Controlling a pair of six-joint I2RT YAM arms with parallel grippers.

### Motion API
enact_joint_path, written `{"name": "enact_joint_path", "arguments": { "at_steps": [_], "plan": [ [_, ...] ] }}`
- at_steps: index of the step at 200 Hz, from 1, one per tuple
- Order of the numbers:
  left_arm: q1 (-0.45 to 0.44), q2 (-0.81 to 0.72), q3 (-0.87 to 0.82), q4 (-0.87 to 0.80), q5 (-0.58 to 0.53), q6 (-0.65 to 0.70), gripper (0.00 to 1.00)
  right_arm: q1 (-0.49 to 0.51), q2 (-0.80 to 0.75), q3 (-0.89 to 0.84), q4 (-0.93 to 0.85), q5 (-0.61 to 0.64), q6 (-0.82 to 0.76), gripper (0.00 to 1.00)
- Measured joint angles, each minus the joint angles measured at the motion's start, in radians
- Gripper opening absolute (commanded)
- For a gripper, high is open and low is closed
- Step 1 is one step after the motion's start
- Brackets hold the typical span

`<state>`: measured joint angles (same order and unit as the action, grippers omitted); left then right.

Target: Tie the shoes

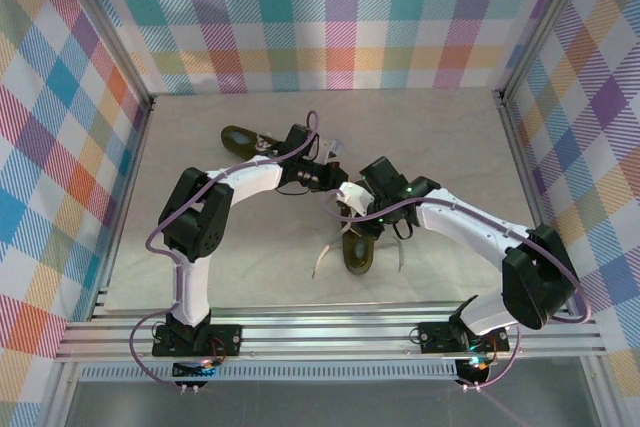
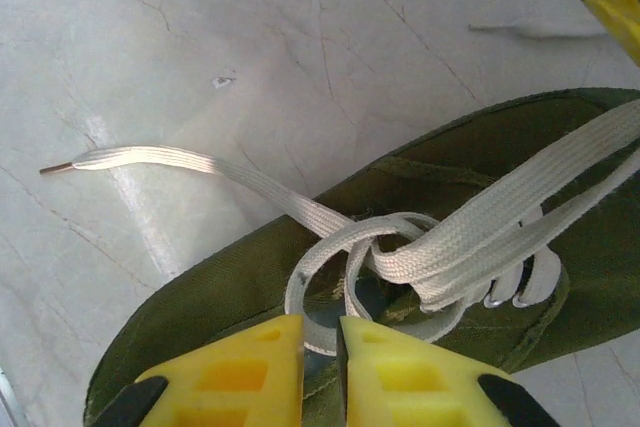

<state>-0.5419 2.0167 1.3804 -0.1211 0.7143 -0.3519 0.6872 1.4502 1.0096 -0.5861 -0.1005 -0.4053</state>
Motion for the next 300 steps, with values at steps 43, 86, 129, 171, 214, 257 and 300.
{"name": "enact_joint_path", "arguments": {
  "at_steps": [43, 86, 129, 171, 214, 257, 300],
  "plan": [
    [-0.001, 0.0, -0.002, 0.0, 0.0, 0.0, 0.0, 0.002, 0.027, 0.0, 0.013, 0.015, -0.002, 0.22],
    [-0.001, 0.0, -0.002, 0.0, 0.0, 0.0, 0.0, 0.002, 0.055, 0.0, 0.026, 0.018, -0.002, 0.24],
    [-0.001, 0.0, -0.002, 0.0, 0.0, 0.0, 0.0, 0.002, 0.079, 0.0, 0.033, 0.037, -0.002, 0.25],
    [-0.001, 0.0, -0.002, 0.0, 0.0, 0.0, 0.0, 0.002, 0.1, 0.0, 0.041, 0.052, -0.003, 0.25],
    [-0.001, 0.0, -0.002, 0.0, 0.0, 0.0, 0.0, 0.007, 0.12, 0.0, 0.049, 0.073, -0.003, 0.24],
    [-0.001, 0.0, -0.002, 0.0, 0.0, 0.0, 0.0, 0.008, 0.135, 0.0, 0.067, 0.101, -0.006, 0.06],
    [-0.001, 0.0, -0.002, 0.0, 0.0, 0.0, 0.0, 0.008, 0.108, -0.027, 0.093, 0.097, -0.004, 0.0]
  ]
}}
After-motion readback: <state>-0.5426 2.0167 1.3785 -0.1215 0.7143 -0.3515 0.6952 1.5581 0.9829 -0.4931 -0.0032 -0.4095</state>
